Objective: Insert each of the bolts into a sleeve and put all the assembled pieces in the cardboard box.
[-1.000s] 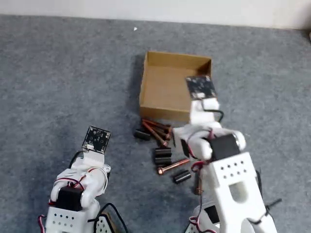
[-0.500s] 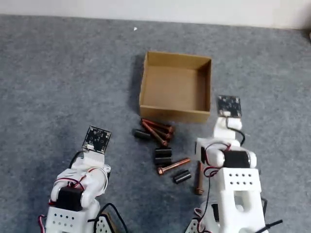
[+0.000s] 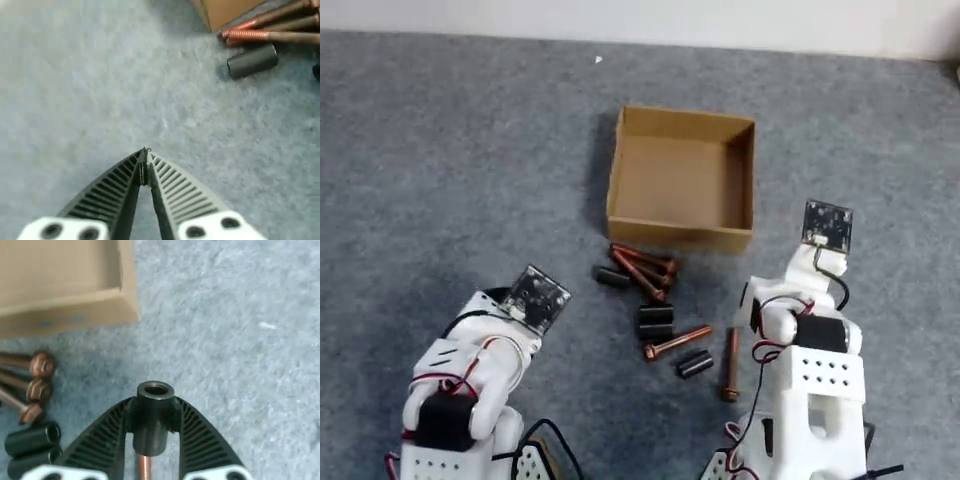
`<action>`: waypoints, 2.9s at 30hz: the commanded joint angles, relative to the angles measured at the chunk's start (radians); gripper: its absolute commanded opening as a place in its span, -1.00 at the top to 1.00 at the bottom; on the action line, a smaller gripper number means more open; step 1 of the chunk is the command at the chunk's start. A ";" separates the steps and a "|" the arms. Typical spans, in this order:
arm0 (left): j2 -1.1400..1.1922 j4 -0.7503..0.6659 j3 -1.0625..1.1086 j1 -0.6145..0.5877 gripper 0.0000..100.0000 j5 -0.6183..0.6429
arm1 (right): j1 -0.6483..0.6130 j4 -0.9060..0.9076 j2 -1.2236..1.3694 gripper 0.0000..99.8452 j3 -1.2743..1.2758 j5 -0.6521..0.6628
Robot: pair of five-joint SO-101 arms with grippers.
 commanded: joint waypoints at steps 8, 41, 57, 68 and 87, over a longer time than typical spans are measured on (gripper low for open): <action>0.352 -0.018 -0.344 0.068 0.85 -0.068 | 0.019 -0.045 -0.022 0.99 -0.004 -0.009; 1.813 -0.371 -1.018 0.495 0.64 -0.328 | 0.094 -0.042 -0.022 0.99 -0.010 -0.037; 1.945 -0.414 -1.032 0.521 0.91 -0.371 | 0.094 -0.042 -0.022 0.99 -0.010 -0.035; 1.942 -0.413 -1.036 0.559 0.99 -0.296 | 0.094 -0.042 -0.022 0.99 -0.007 -0.035; 1.957 -0.370 -1.041 0.564 0.73 -0.298 | 0.094 -0.042 -0.022 0.99 -0.007 -0.035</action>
